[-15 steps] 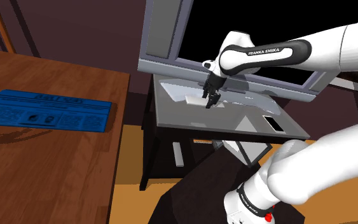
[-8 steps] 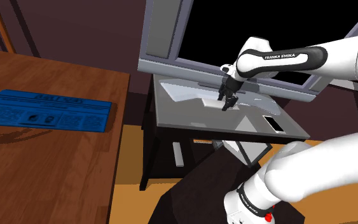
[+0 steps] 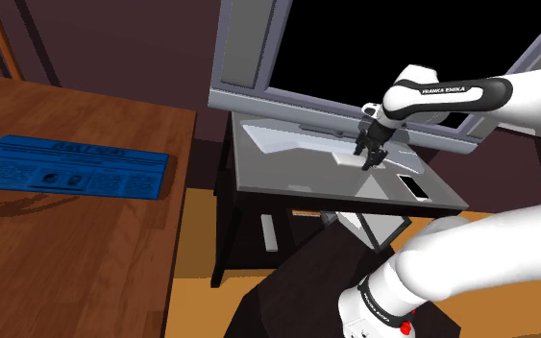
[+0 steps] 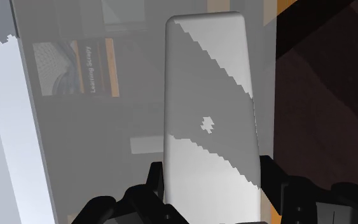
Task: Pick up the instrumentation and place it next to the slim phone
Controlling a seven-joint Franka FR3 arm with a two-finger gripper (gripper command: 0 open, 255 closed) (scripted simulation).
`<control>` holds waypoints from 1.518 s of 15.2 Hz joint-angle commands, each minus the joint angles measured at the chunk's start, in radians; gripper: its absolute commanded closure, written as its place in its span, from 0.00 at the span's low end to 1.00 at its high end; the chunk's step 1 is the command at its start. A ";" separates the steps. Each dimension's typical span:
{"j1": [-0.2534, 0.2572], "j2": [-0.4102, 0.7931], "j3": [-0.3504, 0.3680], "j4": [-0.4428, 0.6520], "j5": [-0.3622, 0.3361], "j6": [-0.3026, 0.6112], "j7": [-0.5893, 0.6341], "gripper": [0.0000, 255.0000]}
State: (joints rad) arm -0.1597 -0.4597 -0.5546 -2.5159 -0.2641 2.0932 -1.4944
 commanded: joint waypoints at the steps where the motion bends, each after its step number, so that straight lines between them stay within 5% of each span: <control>1: -0.020 0.005 -0.038 0.013 -0.015 -0.002 -0.052 1.00; 12: -0.069 0.135 -0.297 0.176 -0.012 0.001 -0.382 1.00; 23: -0.035 0.243 -0.368 0.096 0.043 0.172 -0.432 1.00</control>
State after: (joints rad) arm -0.1988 -0.2292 -0.9153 -2.4125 -0.2291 2.2465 -1.9205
